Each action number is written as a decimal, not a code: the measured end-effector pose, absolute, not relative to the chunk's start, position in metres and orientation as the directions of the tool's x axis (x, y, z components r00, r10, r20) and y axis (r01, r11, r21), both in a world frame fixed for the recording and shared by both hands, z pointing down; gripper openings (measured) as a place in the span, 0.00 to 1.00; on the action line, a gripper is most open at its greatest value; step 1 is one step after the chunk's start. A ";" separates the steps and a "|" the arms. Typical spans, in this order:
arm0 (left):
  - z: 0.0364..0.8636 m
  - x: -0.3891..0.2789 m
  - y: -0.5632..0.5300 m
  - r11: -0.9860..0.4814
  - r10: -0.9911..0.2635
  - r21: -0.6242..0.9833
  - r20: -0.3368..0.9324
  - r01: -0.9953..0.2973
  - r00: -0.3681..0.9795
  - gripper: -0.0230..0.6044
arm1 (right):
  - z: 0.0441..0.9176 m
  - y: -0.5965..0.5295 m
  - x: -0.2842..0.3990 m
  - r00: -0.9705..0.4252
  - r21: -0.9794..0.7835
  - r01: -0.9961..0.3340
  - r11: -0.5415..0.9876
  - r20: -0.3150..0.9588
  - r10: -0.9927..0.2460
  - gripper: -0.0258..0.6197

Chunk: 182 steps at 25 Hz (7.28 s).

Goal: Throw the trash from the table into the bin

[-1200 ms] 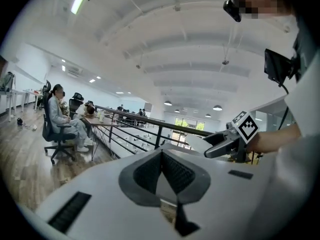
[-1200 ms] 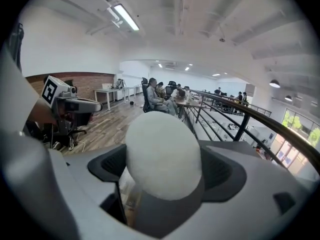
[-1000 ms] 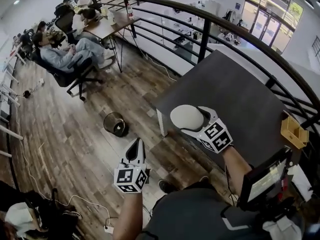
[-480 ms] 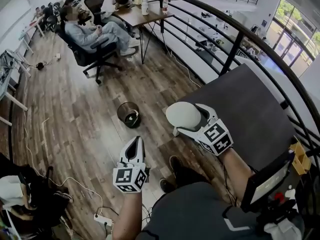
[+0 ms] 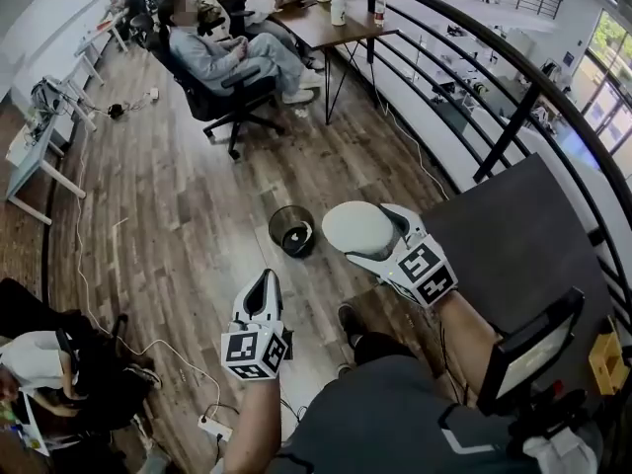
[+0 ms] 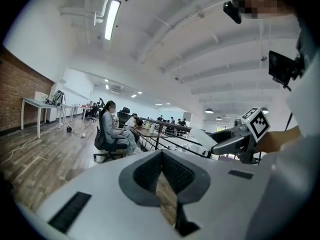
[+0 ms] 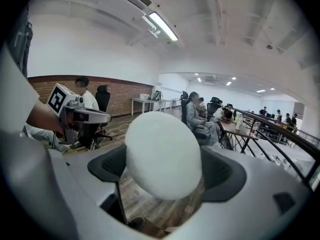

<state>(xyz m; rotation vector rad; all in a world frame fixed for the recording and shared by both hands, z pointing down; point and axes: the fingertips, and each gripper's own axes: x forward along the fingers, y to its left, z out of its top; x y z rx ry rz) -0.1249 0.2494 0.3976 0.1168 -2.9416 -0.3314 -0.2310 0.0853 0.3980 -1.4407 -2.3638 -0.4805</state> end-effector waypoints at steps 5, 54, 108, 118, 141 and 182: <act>0.394 -0.168 0.282 0.980 -0.037 0.201 0.183 0.000 -0.982 0.05 | 0.402 0.121 -0.280 -0.387 0.094 0.917 0.387 0.436 0.812 0.77; 0.601 -0.400 0.504 0.959 -0.158 0.285 0.500 -0.011 -0.852 0.05 | 0.631 0.382 -0.470 -0.287 -0.090 0.896 0.435 0.630 0.721 0.77; 1.032 -0.382 0.521 0.903 -0.141 0.346 0.797 0.253 -0.588 0.05 | 1.129 0.387 -0.427 0.105 -0.228 0.919 0.322 0.927 0.359 0.77; 0.929 -0.381 0.507 0.889 -0.121 0.367 0.763 0.272 -0.635 0.05 | 1.009 0.374 -0.428 0.045 -0.221 0.903 0.367 0.901 0.432 0.77; 0.632 -0.411 0.483 0.932 -0.145 0.355 0.534 0.066 -0.833 0.05 | 0.666 0.403 -0.456 -0.135 -0.317 0.854 0.412 0.630 0.765 0.20; 0.354 -0.418 0.499 0.969 -0.093 0.239 0.124 -0.061 -0.988 0.05 | 0.348 0.393 -0.490 -0.420 -0.163 0.884 0.439 0.142 0.897 0.05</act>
